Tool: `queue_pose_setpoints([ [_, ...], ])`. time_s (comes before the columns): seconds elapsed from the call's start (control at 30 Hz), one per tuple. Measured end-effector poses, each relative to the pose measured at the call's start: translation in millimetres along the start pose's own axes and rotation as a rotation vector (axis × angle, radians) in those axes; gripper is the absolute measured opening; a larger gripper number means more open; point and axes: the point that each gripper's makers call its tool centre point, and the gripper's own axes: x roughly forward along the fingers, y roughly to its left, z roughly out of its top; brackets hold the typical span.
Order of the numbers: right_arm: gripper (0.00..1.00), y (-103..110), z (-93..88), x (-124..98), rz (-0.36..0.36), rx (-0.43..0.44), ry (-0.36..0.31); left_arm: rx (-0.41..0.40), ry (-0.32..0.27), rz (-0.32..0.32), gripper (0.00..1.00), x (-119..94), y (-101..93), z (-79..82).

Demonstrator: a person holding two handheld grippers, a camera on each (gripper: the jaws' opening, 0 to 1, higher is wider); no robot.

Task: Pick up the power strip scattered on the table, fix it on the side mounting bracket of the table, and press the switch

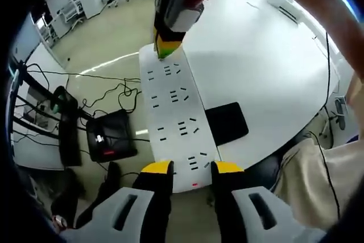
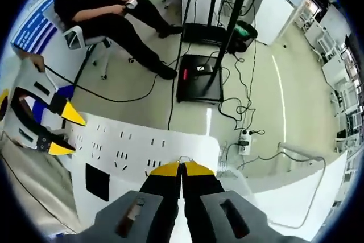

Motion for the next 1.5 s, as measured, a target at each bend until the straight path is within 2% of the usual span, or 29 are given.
queue_pose_setpoints([
  [0.07, 0.0, 3, -1.6, 0, 0.006, 0.003, -0.001, 0.003, 0.0, -0.001, 0.31, 0, 0.7, -0.2],
  [0.1, 0.0, 3, -2.6, 0, 0.001, -0.027, 0.0, 0.002, 0.002, -0.001, 0.31, 0, 0.8, -0.3],
  [0.2, 0.0, 5, -2.4, 0, -0.014, -0.239, 0.005, 0.004, 0.007, -0.002, 0.31, 0, 1.0, -0.6],
  [0.23, 0.0, 7, -3.8, 0, -0.016, -0.276, 0.01, 0.003, 0.007, -0.002, 0.31, 0, 0.9, -0.8],
  [0.27, 0.0, 8, -3.7, 0, -0.017, -0.347, 0.017, 0.004, 0.007, -0.002, 0.31, 0, 1.2, -0.8],
  [0.3, 0.0, -4, -1.8, 1, -0.016, -0.433, 0.019, 0.004, 0.007, -0.003, 0.31, 0, 1.5, -0.8],
  [0.37, 0.0, -2, -3.2, 2, -0.014, -0.494, 0.034, 0.004, 0.006, -0.004, 0.31, 0, 2.2, -0.7],
  [0.43, 0.0, 4, -7.1, 1, -0.012, -0.505, 0.042, 0.005, 0.004, -0.004, 0.31, 0, 2.5, -0.5],
  [0.47, 0.0, 5, -7.7, 1, -0.008, -0.553, 0.046, 0.004, 0.004, -0.004, 0.31, 1, 2.4, -0.4],
  [1.2, 0.0, 7, -6.4, 5, 0.004, -0.572, 0.06, 0.005, 0.032, -0.002, 0.31, 3, 2.9, 0.4],
  [1.3, 0.0, 5, 2.6, 1, -0.031, -0.55, 0.036, 0.003, 0.032, -0.003, 0.31, 3, 1.6, -0.2],
  [1.5, 0.0, 8, -1.6, 1, -0.033, -0.509, 0.043, 0.003, 0.035, -0.002, 0.31, 1, -2.3, -1.2],
])
